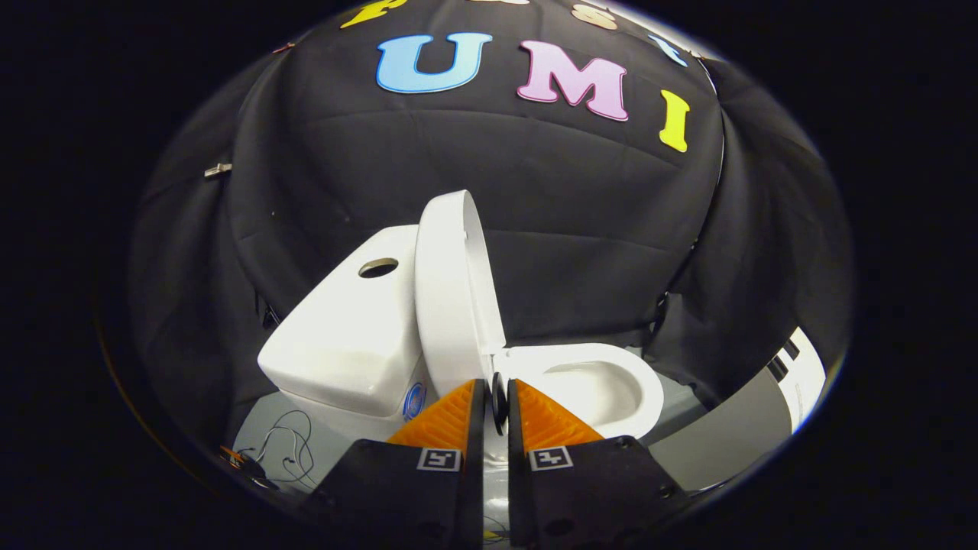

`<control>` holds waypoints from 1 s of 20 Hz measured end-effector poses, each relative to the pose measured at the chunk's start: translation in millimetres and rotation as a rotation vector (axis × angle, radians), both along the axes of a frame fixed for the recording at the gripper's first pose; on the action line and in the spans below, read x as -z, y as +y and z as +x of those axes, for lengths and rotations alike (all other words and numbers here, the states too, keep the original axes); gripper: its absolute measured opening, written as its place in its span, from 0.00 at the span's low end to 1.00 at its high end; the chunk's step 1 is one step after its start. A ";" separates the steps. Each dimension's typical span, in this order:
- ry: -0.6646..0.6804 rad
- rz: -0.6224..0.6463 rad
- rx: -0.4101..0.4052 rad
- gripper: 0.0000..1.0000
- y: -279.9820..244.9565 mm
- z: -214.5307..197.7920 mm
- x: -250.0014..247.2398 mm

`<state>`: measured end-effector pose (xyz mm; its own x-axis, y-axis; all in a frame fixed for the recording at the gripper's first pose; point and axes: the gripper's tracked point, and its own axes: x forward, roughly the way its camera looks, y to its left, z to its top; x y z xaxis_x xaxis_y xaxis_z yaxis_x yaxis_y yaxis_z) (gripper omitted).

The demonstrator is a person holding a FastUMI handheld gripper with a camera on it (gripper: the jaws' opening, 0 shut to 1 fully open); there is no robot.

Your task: Open the toilet lid.

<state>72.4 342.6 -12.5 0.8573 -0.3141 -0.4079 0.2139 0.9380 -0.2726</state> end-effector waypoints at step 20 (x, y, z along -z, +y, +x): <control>0.014 0.061 -0.181 1.00 23.4 -5.6 -9.4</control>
<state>66.8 366.0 -3.1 0.8914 -0.1296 -0.4342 0.0368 0.9758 -0.2158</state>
